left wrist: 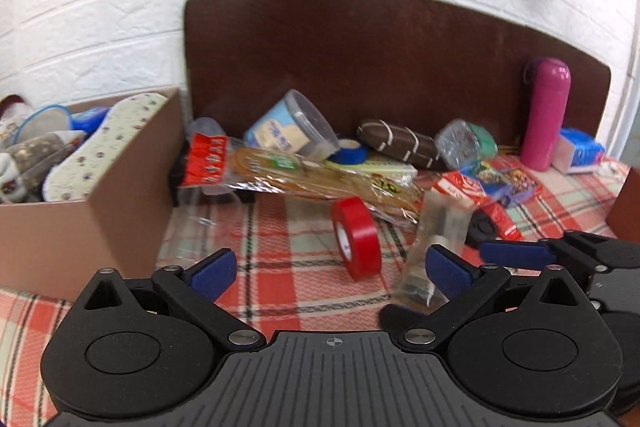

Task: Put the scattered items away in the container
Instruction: 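Grasp the red tape roll with the left tool while the right tool reaches the clear bag, then close the right tool on the clear plastic bag with dark object, then carry the tape with the left tool while the right tool carries the bag to the box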

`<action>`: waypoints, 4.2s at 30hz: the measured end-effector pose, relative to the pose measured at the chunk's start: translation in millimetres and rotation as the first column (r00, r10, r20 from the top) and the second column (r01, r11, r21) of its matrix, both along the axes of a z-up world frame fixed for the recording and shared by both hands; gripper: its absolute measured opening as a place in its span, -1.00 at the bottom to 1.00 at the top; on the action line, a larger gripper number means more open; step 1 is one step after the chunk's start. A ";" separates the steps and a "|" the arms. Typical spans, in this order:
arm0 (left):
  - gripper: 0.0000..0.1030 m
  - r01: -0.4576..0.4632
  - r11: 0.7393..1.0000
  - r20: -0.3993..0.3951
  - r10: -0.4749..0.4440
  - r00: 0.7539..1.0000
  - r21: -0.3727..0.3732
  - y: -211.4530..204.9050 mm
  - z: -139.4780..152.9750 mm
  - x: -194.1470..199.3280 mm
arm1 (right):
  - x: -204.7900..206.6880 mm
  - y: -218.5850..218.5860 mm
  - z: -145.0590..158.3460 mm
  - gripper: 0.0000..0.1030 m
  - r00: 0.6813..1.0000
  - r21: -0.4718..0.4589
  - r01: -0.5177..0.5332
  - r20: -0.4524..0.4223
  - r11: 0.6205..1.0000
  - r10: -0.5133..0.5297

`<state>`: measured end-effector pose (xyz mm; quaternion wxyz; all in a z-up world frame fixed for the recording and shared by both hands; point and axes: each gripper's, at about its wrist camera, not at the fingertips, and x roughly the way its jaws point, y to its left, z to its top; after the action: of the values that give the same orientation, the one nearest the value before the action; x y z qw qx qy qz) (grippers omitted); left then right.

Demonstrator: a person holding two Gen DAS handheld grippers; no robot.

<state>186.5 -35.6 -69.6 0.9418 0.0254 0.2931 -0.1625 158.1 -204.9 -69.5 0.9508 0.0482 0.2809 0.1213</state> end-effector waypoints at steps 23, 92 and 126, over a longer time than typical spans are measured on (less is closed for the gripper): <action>-0.61 0.053 0.998 -0.189 -0.058 0.980 -0.030 -27.8 -40.8 85.4 | 46.7 -51.2 -55.5 0.66 0.978 0.095 0.179 -0.123 0.979 -0.166; -0.69 -0.224 0.972 -0.031 0.222 0.974 -0.065 214.7 117.5 114.9 | 175.9 155.7 112.6 -0.53 0.946 0.216 -0.291 -0.081 0.932 0.314; 0.89 -0.367 0.926 -0.044 0.364 0.930 -0.085 271.6 91.0 147.8 | 241.5 175.0 64.9 0.64 0.971 0.268 -0.158 -0.131 0.950 0.198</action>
<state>334.4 236.0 21.4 0.9516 -0.0753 0.2979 0.0021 399.6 -29.9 -4.5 0.8968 0.1541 0.3397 0.2377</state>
